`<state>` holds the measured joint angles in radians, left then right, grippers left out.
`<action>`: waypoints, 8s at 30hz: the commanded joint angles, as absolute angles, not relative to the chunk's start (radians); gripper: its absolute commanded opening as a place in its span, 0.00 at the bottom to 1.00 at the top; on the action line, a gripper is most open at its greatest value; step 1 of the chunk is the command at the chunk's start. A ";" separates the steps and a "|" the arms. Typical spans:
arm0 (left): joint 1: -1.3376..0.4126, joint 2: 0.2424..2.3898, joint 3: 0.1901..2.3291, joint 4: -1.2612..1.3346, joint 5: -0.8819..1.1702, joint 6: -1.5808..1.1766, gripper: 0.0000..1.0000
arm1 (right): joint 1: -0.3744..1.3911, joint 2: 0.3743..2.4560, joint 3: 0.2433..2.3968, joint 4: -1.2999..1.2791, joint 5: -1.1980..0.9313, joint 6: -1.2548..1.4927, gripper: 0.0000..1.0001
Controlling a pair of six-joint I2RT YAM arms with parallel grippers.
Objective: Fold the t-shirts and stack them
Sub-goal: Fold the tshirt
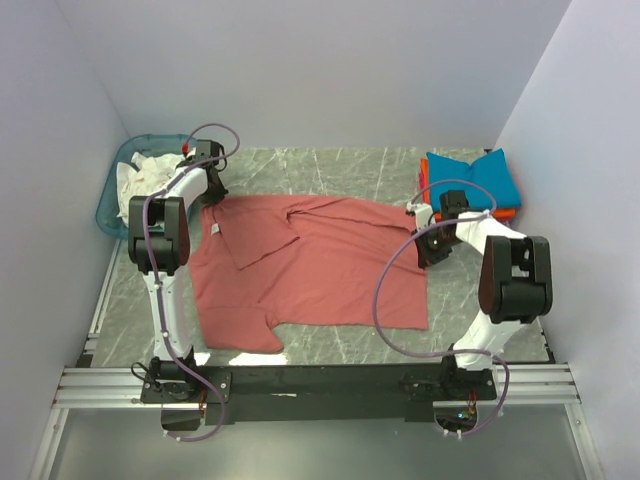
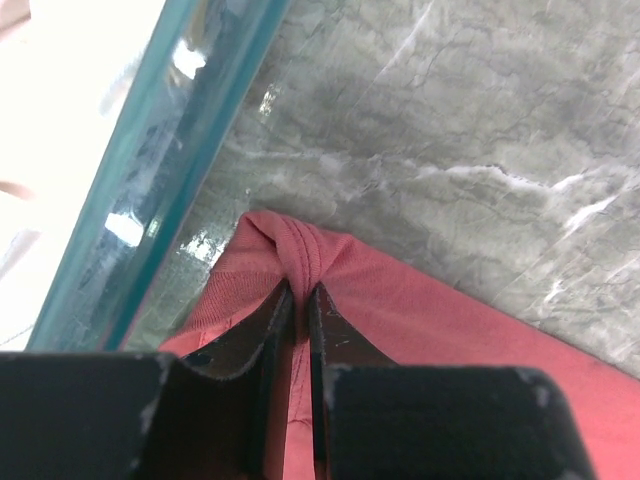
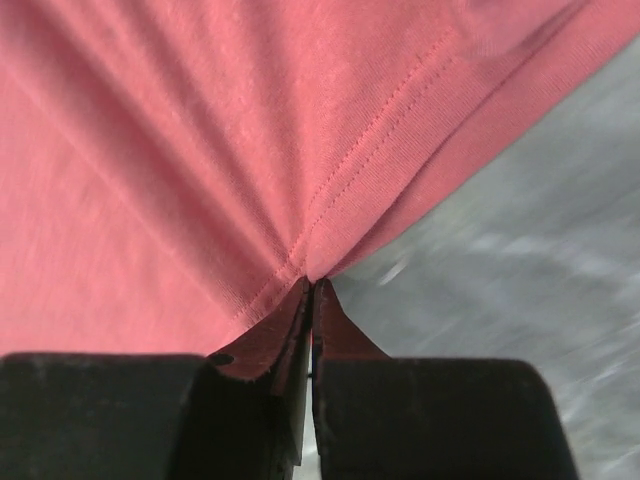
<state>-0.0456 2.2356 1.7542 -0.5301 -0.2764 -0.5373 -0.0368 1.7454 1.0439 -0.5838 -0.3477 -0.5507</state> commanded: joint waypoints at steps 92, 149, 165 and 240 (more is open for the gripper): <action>-0.028 2.229 1.835 -0.456 -0.143 -0.479 0.14 | -0.029 1.615 1.040 -0.586 -0.250 -0.623 0.00; -0.029 2.194 1.773 -0.405 -0.058 -0.465 0.15 | -0.075 1.871 1.262 -0.520 -0.310 -0.311 0.40; -0.029 2.195 1.772 -0.402 -0.054 -0.465 0.14 | -0.078 1.878 1.269 -0.500 -0.318 -0.296 0.07; -0.040 1.976 1.703 -0.284 0.058 -0.456 0.56 | -0.092 1.661 1.233 -0.647 -0.549 -0.517 0.61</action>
<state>-0.0360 2.0377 1.7687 -0.3534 0.0341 -0.4541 -0.0895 1.6562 1.2037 -0.6052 -0.4885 -0.4961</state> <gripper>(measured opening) 0.565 0.604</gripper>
